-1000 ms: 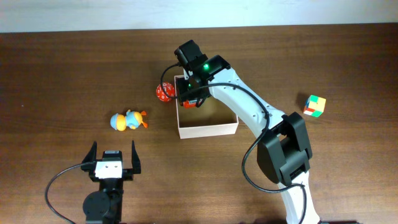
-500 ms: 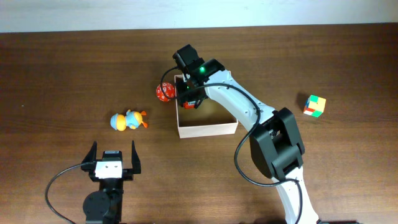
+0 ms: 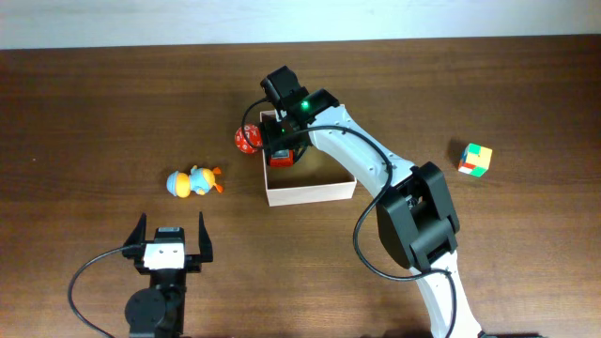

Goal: Pack container
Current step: 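Lower the red truck into the pink box and open the right gripper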

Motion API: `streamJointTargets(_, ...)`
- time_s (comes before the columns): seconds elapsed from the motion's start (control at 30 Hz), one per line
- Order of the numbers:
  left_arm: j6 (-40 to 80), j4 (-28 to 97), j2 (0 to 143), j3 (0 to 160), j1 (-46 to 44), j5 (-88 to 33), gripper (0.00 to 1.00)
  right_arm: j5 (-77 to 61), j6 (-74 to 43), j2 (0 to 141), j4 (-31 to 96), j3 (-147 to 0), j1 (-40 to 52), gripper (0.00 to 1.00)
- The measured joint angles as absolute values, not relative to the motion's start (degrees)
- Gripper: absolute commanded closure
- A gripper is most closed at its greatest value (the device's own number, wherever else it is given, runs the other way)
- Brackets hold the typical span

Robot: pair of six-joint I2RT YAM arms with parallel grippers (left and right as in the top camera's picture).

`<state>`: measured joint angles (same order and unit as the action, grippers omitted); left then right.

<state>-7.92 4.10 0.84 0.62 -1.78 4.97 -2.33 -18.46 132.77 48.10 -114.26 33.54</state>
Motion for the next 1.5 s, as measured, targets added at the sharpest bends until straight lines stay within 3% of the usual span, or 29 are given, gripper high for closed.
streamJointTargets(0.33, -7.92, 4.10, 0.84, 0.62, -1.78, 4.97, 0.01, -2.37, -17.15, 132.77, 50.26, -114.93, 33.30, 0.22)
streamJointTargets(0.73, -7.92, 4.10, 0.84, 0.62, -1.78, 4.97, 0.01, -2.26, -13.72, 132.70, 60.64, -127.00, 30.81, 0.18)
streamJointTargets(1.5, -7.90, 4.10, 0.84, 0.62, -1.78, 4.97, 0.01, 2.09, -12.88, 132.70, 77.25, -127.22, 30.68, 0.18)
